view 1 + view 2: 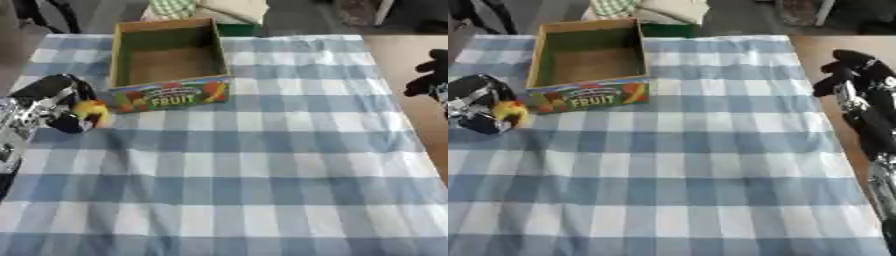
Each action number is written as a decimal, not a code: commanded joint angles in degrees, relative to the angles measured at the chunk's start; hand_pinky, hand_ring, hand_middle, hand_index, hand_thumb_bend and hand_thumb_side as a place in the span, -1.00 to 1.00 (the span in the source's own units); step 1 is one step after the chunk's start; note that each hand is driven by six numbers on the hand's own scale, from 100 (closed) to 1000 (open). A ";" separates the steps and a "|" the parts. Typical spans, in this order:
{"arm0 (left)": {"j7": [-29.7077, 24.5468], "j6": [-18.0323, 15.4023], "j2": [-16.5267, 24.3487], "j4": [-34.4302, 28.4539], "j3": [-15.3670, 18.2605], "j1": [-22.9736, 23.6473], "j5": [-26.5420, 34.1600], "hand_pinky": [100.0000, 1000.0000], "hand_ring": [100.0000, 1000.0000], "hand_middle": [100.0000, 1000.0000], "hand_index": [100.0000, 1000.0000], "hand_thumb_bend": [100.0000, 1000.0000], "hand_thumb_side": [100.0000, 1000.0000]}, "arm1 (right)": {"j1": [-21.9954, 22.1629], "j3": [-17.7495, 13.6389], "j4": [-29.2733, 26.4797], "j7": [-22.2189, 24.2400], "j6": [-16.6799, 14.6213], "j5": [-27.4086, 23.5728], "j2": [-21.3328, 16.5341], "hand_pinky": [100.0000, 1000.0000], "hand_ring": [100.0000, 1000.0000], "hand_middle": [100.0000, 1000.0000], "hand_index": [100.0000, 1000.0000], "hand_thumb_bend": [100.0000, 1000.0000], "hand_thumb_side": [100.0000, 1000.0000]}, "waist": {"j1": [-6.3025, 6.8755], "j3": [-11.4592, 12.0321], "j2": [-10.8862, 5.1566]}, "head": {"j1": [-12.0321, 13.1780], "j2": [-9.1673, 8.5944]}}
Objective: Pick up objects on the table and place them in the box.
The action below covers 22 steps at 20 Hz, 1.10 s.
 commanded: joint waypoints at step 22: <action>4.94 3.22 0.54 -8.60 2.07 -12.33 2.16 0.00 -0.38 -0.54 -0.38 -0.19 -1.00 | -0.76 -0.01 -0.64 0.44 0.00 -0.20 -0.80 0.04 0.04 0.15 0.53 -1.00 -0.30 | 0.15 -0.78 -1.10 | 0.93 -0.19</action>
